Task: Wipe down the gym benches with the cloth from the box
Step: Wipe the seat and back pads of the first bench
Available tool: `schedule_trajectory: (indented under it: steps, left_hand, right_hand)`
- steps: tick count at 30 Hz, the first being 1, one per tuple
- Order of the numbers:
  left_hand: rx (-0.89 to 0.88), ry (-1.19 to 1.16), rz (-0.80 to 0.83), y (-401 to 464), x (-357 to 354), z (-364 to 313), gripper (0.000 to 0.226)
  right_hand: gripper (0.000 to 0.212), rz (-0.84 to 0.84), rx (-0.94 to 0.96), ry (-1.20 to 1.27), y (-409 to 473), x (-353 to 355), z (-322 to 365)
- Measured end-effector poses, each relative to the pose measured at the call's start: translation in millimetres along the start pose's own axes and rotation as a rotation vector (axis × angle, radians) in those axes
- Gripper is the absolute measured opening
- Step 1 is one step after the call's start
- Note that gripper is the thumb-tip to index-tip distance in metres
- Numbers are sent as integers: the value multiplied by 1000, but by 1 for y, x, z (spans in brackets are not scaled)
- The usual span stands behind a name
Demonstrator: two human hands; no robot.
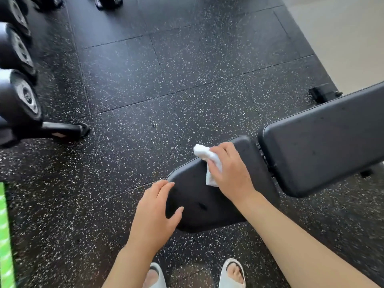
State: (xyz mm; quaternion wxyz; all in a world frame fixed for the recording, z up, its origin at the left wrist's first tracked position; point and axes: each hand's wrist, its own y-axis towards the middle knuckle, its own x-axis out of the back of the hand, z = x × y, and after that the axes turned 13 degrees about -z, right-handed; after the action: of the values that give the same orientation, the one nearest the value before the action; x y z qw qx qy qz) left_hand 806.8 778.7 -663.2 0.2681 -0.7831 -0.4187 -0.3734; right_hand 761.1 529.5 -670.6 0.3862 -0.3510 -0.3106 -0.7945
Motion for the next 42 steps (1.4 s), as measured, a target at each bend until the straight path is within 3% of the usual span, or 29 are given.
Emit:
schedule_trajectory:
  steps: [6,10,15,22,30,39,42]
  left_hand:
    - [37,19,28,-15,-12,16,72]
    - [54,-3,6,-23,-16,22,74]
    - [90,-57,-45,-32,-23,26,73]
    - [154,-102,-95,-51,-31,32,79]
    - [178,-171,-116,-64,-37,33,82]
    - [311,-328,-159,-70,-47,43,75]
    - [296,-318,-162,-73,-49,47,73]
  right_hand:
    - [32,46,-10,-47,-21,-26,15]
    - [26,52,-38,-49,-10,-22,23]
    - [24,-30,103,58,-13,-29,53]
    - [22,64,126,-57,-57,-69,72]
    - [27,128,235,-110,-153,-26,42]
    - [17,44,267,-188,-53,-92,89]
    - [15,46,271,-176,-56,-96,92]
